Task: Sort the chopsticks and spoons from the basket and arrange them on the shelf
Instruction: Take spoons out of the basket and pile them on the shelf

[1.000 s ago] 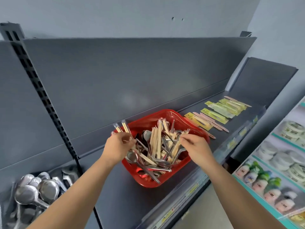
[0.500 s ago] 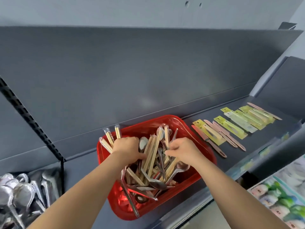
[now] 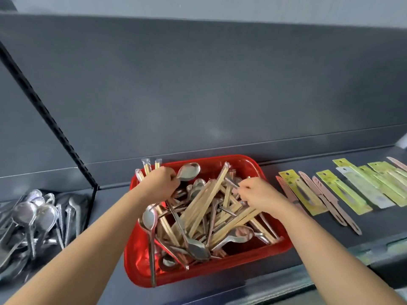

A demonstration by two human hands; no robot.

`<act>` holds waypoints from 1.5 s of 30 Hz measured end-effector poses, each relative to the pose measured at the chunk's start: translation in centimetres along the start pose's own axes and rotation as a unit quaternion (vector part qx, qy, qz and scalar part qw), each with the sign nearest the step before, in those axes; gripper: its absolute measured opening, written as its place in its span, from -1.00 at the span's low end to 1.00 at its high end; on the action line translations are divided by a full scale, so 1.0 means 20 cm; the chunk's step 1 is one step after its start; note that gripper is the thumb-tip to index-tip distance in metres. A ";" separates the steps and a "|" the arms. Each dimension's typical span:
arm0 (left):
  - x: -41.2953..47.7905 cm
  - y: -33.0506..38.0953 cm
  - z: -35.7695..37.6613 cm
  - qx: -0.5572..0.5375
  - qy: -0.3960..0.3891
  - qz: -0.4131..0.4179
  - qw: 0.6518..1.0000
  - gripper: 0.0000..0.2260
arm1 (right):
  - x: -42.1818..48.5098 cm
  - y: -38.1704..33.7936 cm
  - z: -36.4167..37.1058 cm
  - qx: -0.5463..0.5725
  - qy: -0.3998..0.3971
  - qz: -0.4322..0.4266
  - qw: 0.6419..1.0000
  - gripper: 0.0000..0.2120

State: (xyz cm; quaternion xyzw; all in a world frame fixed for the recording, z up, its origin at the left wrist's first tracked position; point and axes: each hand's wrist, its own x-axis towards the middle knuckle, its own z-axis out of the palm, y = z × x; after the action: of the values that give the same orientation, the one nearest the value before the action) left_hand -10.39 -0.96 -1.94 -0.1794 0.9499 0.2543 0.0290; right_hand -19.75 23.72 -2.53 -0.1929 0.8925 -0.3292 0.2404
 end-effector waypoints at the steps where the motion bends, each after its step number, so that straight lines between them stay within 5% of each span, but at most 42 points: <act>1: -0.02 0.00 -0.01 -0.023 0.002 -0.009 1.000 -0.77 | -0.02 0.01 -0.03 0.003 -0.005 -0.006 1.000 -0.69; 10: -0.33 -0.06 -0.04 0.021 -0.001 -0.042 0.999 -0.68 | -0.15 0.07 -0.08 -0.055 -0.136 -0.052 0.988 -0.84; 14: -0.43 -0.10 -0.05 0.111 0.008 -0.119 0.987 -0.50 | -0.15 0.06 0.03 -0.071 -0.186 -0.045 0.979 -0.47; 22: -0.51 -0.07 0.02 0.089 0.004 -0.166 0.982 -0.58 | -0.12 0.01 0.13 -0.117 -0.192 -0.092 0.970 -0.79; 25: -0.53 -0.08 0.02 0.031 0.051 -0.179 0.982 -0.68 | -0.14 0.01 0.17 -0.170 -0.168 -0.110 0.965 -0.60; 31: -0.57 -0.09 -0.02 -0.140 0.105 -0.159 0.972 -0.81 | -0.11 0.00 0.14 -0.142 -0.139 -0.125 0.972 -0.88; 40: -0.57 -0.01 0.01 -0.106 0.035 -0.181 0.977 -0.64 | -0.07 -0.02 -0.10 -0.065 -0.055 -0.124 0.989 -0.86; 45: -0.55 0.06 0.07 -0.043 -0.008 -0.200 0.979 -0.64 | -0.05 -0.07 0.05 -0.014 -0.076 -0.101 0.992 -0.73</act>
State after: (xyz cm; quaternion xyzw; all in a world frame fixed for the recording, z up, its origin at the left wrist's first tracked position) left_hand -0.67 4.39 -1.03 -0.3653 0.8826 0.2851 0.0793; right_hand -18.15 22.83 -1.93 -0.3097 0.8522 -0.3235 0.2705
